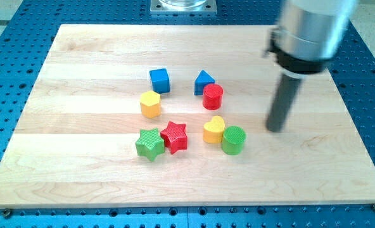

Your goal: Place the green circle at the bottom of the yellow heart

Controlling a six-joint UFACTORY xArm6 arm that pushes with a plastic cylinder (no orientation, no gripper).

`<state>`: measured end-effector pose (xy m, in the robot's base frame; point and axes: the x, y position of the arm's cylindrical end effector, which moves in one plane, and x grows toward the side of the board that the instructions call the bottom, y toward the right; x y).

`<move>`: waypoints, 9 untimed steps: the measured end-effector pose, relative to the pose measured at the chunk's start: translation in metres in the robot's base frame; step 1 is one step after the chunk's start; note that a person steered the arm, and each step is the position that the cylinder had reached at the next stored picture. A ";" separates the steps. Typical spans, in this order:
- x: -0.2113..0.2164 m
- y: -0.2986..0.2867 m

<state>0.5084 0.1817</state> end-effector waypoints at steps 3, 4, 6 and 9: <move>0.047 -0.132; 0.039 -0.157; -0.019 -0.121; 0.029 -0.021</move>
<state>0.5370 0.1608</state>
